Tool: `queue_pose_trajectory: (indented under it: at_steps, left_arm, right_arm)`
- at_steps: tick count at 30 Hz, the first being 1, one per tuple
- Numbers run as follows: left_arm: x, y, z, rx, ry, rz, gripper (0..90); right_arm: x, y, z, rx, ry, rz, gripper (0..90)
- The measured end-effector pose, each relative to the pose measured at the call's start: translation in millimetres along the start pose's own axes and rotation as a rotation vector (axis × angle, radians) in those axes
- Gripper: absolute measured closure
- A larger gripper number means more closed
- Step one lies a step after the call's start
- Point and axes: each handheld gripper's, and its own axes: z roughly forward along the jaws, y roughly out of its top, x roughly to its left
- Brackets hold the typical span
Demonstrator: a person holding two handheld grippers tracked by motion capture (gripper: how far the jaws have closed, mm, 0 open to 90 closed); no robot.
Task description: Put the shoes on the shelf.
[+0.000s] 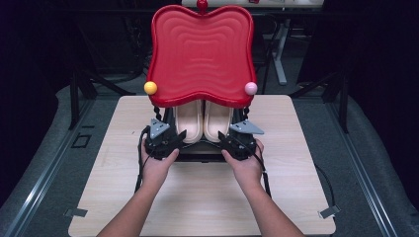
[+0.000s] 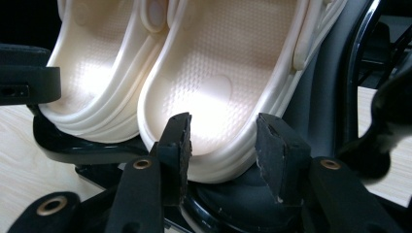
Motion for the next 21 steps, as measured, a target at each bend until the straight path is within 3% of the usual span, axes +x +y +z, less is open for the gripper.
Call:
queue_pose_trajectory:
  at_steps: [4,13,16,21]
  left_arm:
    - [-2.9,-0.1,-5.2,-0.003,-0.006,0.01,52.0]
    - [-8.2,-3.3,-27.5,-0.014,-0.05,0.043,51.0]
    - [-5.7,-10.7,-39.1,-0.012,-0.056,0.056,51.0]
    - [5.1,-24.6,-58.1,0.002,-0.052,0.044,51.0]
  right_arm:
    - [2.9,-2.8,-6.6,-0.015,0.015,-0.001,55.4]
    - [8.7,-4.3,-31.3,-0.038,0.012,-0.079,54.5]
    - [4.6,-9.7,-42.1,-0.038,0.011,-0.077,54.5]
    - [-7.1,-20.7,-58.4,-0.026,0.009,-0.066,53.8]
